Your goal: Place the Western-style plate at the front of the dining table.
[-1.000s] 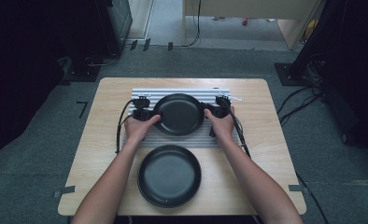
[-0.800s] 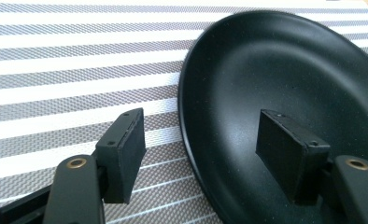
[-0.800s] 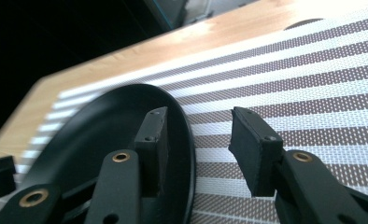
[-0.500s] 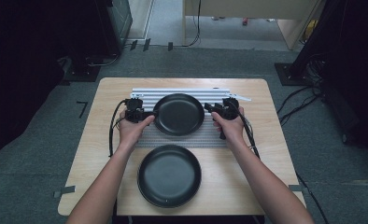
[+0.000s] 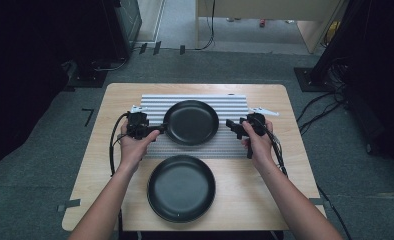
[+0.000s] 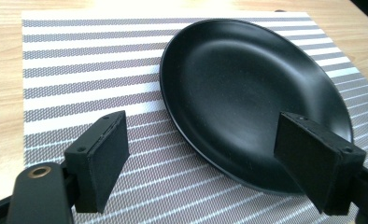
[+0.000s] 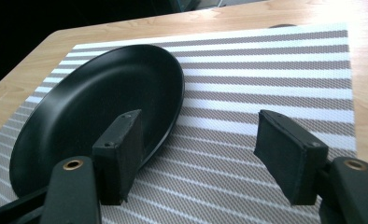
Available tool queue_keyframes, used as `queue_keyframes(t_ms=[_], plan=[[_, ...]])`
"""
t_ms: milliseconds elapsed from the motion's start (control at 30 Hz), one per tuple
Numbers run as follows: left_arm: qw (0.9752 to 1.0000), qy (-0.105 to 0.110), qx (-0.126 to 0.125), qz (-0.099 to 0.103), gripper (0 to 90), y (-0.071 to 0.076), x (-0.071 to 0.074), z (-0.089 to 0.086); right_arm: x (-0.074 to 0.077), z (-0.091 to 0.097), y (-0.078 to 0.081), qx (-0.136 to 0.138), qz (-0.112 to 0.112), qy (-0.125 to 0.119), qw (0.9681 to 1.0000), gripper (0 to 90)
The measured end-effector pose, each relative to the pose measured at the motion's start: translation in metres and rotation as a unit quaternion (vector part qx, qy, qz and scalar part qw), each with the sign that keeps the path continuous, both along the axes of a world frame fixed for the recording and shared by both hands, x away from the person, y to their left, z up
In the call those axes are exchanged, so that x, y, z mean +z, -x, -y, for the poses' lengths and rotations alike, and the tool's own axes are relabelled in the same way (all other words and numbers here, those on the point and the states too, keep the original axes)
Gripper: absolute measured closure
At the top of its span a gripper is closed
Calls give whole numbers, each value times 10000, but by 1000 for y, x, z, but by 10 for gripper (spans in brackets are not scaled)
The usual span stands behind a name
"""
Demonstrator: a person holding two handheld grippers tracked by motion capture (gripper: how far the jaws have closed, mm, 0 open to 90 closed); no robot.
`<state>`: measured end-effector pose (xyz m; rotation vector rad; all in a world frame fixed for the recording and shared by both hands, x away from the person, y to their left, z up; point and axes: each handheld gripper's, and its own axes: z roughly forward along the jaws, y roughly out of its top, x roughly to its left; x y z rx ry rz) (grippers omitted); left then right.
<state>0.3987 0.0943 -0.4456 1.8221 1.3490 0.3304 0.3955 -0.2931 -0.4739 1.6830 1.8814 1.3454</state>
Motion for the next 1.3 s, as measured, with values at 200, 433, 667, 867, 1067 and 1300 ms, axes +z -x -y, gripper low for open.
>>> queue_keyframes(t_ms=[200, 433, 667, 867, 1067, 1300], plan=[[9998, 173, -43, 91, 171, 18, 3, -12, 0, 14, 17, 72, 1, 29, 10000, 324], [9993, 333, 60, 162, 171, 38, 2, -32, 1, 27, 34, 74, 15, 36, 10000, 319], [9991, 376, 136, 145, 171, 65, 0, -49, 3, 41, 53, 59, 90, 61, 9999, 311], [9983, 427, 283, 278, 171, 87, 1, -68, 6, 58, 72, -13, 192, 96, 9998, 304], [9976, 453, 429, 284, 171, 107, -9, -82, 6, 80, 96, -165, 266, 188, 9993, 302], [9971, 425, 538, 320, 172, 126, -18, -92, -6, 104, 123, -340, 256, 195, 9989, 296]])
